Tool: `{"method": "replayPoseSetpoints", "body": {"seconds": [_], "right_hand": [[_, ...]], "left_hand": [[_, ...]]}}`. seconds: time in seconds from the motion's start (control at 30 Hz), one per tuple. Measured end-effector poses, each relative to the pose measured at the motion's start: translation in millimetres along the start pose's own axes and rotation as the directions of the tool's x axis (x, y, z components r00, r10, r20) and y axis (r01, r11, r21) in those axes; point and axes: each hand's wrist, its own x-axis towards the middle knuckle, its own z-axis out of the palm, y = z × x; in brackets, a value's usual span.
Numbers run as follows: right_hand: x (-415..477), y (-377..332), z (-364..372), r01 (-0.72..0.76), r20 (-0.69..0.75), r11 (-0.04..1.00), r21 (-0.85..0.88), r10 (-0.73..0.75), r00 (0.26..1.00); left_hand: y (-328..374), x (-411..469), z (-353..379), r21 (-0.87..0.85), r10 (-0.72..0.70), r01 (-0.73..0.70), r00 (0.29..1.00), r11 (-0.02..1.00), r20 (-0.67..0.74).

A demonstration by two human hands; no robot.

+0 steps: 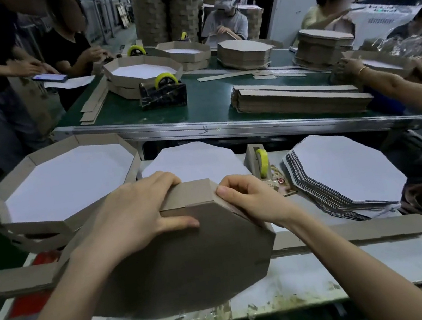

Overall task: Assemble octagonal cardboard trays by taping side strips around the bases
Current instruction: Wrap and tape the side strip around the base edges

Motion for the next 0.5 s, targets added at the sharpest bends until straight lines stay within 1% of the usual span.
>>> {"method": "replayPoseSetpoints", "body": {"seconds": [0.1,0.2,0.23,0.3,0.33,0.37,0.4,0.43,0.47,0.5], "right_hand": [[-1.0,5.5,0.1,-0.002,-0.014,1.000,0.014,0.002,1.000],[0.8,9.2,-9.9,-0.018,-0.006,1.000,-0.015,0.018,1.000],[4.6,12.5,-16.1,-0.031,-0.048,0.999,-0.030,0.029,0.998],[18.5,26.2,-33.0,-0.090,-0.224,0.996,-0.008,0.086,0.971],[27.4,37.0,-43.5,-0.154,-0.332,0.988,0.026,0.154,0.931],[36.5,50.3,-54.9,-0.244,-0.427,0.967,0.071,0.251,0.869],[44.5,64.8,-67.0,-0.347,-0.496,0.931,0.114,0.356,0.792],[50.0,80.4,-78.7,-0.450,-0.530,0.882,0.141,0.451,0.718],[53.4,96.1,-88.9,-0.540,-0.538,0.828,0.150,0.527,0.658],[55.4,110.0,-97.1,-0.607,-0.529,0.780,0.153,0.583,0.616]], "left_hand": [[0.7,5.4,-0.1,-0.003,0.012,-0.011,0.997,1.000,0.079],[6.9,10.9,0.3,-0.006,0.024,-0.024,0.995,1.000,0.102],[10.5,13.2,0.7,-0.006,0.033,-0.033,0.994,0.999,0.104],[17.1,17.3,2.1,-0.006,0.046,-0.046,0.994,0.999,0.104],[19.3,18.9,2.9,-0.005,0.046,-0.046,0.994,0.999,0.101],[20.2,19.8,3.4,-0.006,0.042,-0.042,0.994,0.999,0.097],[20.0,20.0,3.6,-0.008,0.035,-0.035,0.995,0.999,0.089],[18.7,20.0,3.6,-0.014,0.028,-0.027,0.997,1.000,0.079],[17.1,19.8,3.5,-0.020,0.021,-0.019,0.997,1.000,0.069],[15.4,19.7,3.3,-0.027,0.013,-0.011,0.998,1.000,0.063]]}}
